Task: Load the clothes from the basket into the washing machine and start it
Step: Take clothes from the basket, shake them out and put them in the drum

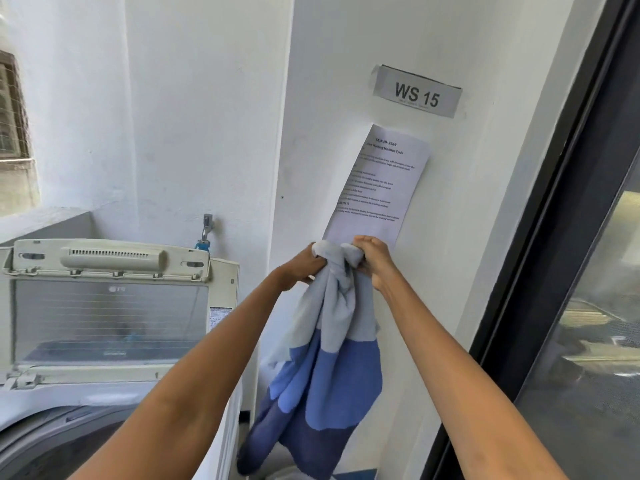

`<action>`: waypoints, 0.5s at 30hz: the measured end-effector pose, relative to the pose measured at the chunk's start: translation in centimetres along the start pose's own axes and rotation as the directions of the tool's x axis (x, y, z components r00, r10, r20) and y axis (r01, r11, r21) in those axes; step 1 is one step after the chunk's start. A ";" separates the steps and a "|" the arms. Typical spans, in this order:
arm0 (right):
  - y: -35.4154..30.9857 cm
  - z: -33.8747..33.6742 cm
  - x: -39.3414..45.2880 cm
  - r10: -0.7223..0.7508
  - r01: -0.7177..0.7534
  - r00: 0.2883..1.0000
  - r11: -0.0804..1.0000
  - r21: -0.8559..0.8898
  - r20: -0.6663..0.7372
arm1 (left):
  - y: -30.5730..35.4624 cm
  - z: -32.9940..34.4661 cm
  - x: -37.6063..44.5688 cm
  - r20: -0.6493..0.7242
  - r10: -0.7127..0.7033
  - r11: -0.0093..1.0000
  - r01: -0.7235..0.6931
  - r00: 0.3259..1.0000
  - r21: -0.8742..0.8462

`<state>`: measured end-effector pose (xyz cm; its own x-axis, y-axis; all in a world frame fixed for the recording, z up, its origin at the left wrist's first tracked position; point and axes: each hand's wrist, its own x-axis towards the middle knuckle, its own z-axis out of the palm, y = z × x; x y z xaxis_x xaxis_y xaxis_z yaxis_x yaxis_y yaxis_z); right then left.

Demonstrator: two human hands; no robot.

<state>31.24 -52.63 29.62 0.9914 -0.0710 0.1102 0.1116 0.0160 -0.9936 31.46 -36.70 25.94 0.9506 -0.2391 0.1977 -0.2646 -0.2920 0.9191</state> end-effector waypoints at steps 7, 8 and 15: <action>1.5 -2.1 -0.8 -0.013 0.104 0.894 0.978 -0.179 0.447 | -0.9 -0.8 -0.9 -0.201 -0.062 0.969 0.010 0.978 -0.247; 2.7 -2.4 -0.8 0.026 0.148 0.876 0.936 -0.320 0.482 | -1.0 -0.9 -1.0 -0.246 -0.074 0.941 -0.014 0.966 -0.337; 10.5 4.9 -4.2 -0.087 0.170 0.949 0.950 -0.262 0.302 | 3.5 -3.7 -2.5 -0.402 -0.107 0.760 -0.186 0.909 -0.623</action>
<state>28.56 -47.25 18.83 0.9523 0.2321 0.1983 0.2570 -0.2585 -0.9312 28.74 -33.67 29.92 0.9580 0.1862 0.2183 -0.2768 0.3994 0.8740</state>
